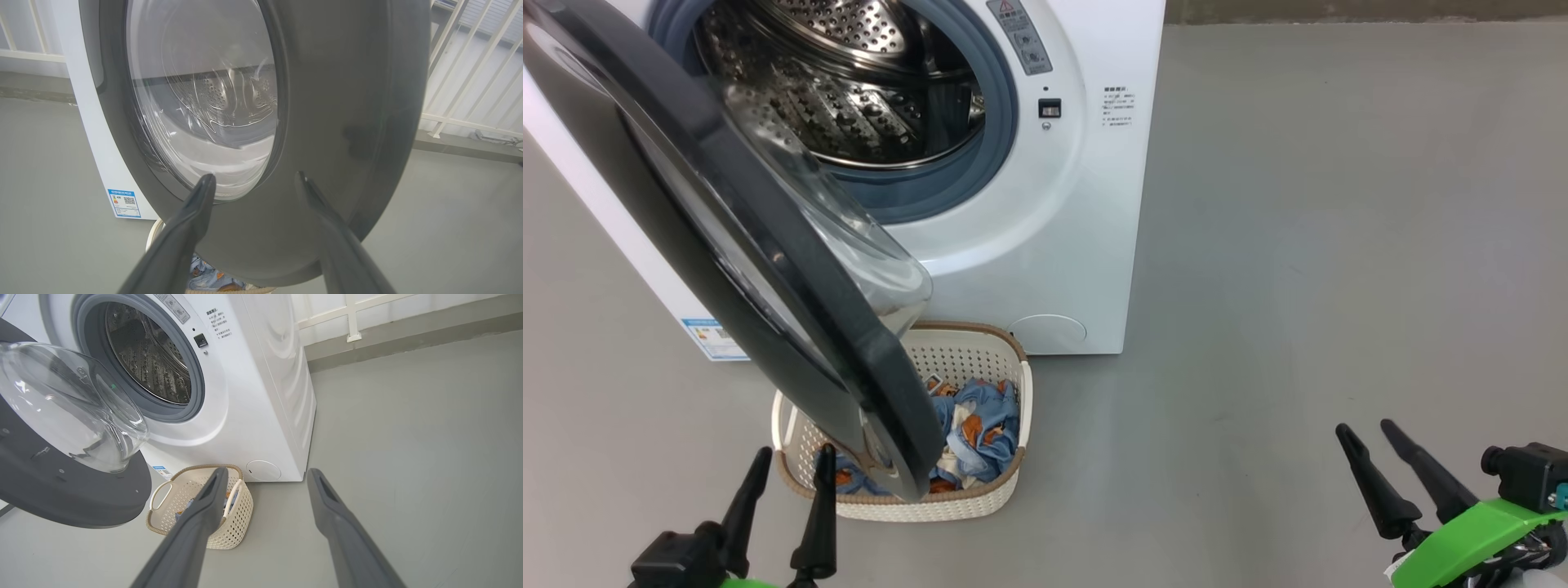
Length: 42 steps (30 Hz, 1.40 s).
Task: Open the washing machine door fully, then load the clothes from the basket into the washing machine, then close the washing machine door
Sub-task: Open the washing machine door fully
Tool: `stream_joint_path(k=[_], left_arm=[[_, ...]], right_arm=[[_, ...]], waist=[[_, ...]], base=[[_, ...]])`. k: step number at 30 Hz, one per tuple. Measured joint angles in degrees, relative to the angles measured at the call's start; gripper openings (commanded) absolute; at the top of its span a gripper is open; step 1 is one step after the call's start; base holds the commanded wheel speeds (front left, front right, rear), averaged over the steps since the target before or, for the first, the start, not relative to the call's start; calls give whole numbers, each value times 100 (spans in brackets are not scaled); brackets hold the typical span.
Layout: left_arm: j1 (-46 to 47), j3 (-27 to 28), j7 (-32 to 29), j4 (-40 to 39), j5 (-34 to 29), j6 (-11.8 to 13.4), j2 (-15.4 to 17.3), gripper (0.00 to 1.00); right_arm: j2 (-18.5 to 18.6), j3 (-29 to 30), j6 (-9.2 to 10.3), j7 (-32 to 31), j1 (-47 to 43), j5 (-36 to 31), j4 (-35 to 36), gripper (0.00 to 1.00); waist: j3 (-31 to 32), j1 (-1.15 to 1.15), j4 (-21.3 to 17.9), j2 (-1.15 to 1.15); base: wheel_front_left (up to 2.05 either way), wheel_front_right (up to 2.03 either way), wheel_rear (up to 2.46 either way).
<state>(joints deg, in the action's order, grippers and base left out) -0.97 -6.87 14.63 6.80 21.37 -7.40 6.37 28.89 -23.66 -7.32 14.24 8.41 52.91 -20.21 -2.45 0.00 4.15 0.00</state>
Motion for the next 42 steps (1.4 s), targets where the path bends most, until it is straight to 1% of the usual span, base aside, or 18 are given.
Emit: stream_joint_path(k=[5,14,15,16,20,26,27,28,29,33,37,40,42], left_arm=[[-1,14,0,-31,-7,0,-2,100],[-2,49,0,-73,-46,0,-5,100],[-2,60,0,-78,-46,0,-7,100],[-2,65,0,-79,-46,0,-7,100],[-1,79,0,-79,-46,0,-12,100],[4,103,0,-69,-46,0,-41,100],[5,109,0,-63,-46,0,-44,67],[11,138,0,-69,-46,0,-56,37],[25,189,0,-92,-45,0,-71,0],[229,506,0,-428,-33,0,-160,0],[453,833,1,-1098,10,1,-236,0],[569,827,3,-1770,2,1,-309,0],[622,625,8,-2189,-8,1,-350,0]], right_arm=[[-250,582,0,0,-237,-812,300,100],[-672,1541,0,2,-600,-1873,615,100],[-776,1711,0,4,-670,-1980,627,100],[-821,1762,0,5,-717,-2081,626,100],[-995,1882,0,5,-866,-2168,587,100],[-1081,1937,0,5,-867,-2239,581,100],[-1087,1947,0,5,-867,-2258,581,100],[-1087,1957,0,5,-867,-2260,581,100],[-1087,1972,0,5,-867,-2268,581,100],[-1093,2056,0,5,-867,-2406,597,100],[-1104,2091,0,5,-868,-2413,627,100],[-1107,2084,0,5,-868,-2414,644,100],[-1110,2086,0,5,-868,-2421,660,100]], waist=[[10,0,2,0],[-43,0,1,0],[-60,0,-1,0],[-68,0,-1,0],[-105,0,-3,0],[-122,0,-10,0],[-119,0,-9,0],[-117,0,-7,0],[-115,0,-3,0],[-117,0,32,0],[-118,0,65,0],[-132,0,69,0],[-143,0,64,0]], base=[[0,0,0],[0,0,0],[0,0,0],[0,0,0],[0,0,0],[0,0,0],[0,0,0],[0,0,0],[0,0,0],[0,0,0],[0,0,0],[0,0,0],[0,0,0]])
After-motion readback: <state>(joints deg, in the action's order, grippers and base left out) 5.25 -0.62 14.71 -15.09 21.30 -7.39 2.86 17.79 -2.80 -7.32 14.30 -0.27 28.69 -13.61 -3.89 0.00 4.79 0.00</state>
